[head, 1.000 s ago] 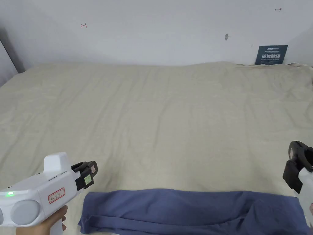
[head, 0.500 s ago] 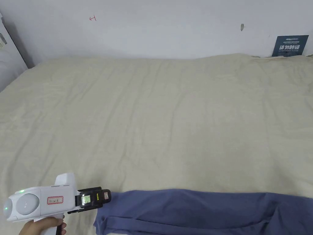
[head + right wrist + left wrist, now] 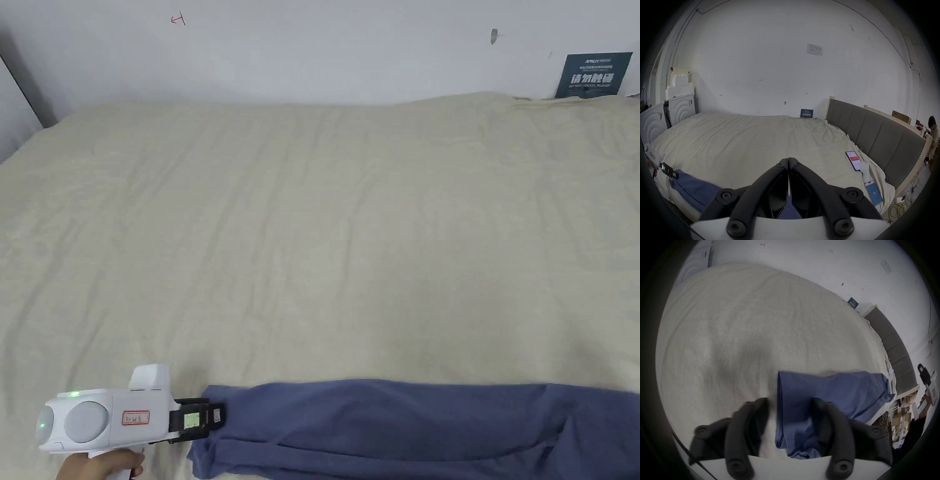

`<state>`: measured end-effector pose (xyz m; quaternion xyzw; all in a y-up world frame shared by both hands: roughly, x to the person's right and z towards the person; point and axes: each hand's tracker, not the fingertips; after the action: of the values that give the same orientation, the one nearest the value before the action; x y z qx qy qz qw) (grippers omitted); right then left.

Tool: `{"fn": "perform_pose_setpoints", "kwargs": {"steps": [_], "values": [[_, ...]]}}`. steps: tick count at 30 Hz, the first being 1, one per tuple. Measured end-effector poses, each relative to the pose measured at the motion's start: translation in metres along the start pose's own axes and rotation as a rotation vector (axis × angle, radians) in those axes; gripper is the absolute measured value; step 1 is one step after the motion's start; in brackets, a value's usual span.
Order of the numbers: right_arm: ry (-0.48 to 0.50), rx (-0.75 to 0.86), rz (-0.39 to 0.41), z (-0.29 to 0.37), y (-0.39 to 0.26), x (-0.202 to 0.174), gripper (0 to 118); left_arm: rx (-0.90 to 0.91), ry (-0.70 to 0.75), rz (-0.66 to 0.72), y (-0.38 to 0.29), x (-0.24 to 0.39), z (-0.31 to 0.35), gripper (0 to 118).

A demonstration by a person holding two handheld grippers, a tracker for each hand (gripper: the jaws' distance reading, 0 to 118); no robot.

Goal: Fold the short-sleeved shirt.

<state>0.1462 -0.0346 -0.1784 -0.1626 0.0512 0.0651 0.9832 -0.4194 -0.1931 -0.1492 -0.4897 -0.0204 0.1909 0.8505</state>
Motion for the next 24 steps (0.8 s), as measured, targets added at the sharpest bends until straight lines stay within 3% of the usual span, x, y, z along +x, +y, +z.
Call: {"fn": "perform_pose_setpoints", "kwargs": {"steps": [2, 5, 16, 24], "values": [[0.003, 0.002, -0.006, 0.0, 0.0, 0.001, 0, -0.008, -0.07, 0.006, -0.001, 0.008, -0.003, 16], [0.006, 0.005, -0.018, 0.0, 0.001, 0.001, 0, -0.013, -0.001, -0.046, -0.001, 0.02, -0.008, 4], [0.025, 0.046, -0.039, 0.006, 0.012, 0.01, 0, 0.067, 0.057, -0.032, 0.025, 0.032, 0.053, 2], [0.033, 0.064, -0.047, 0.011, 0.013, 0.019, 0, 0.089, 0.202, 0.015, 0.03, 0.028, 0.083, 2]]}}
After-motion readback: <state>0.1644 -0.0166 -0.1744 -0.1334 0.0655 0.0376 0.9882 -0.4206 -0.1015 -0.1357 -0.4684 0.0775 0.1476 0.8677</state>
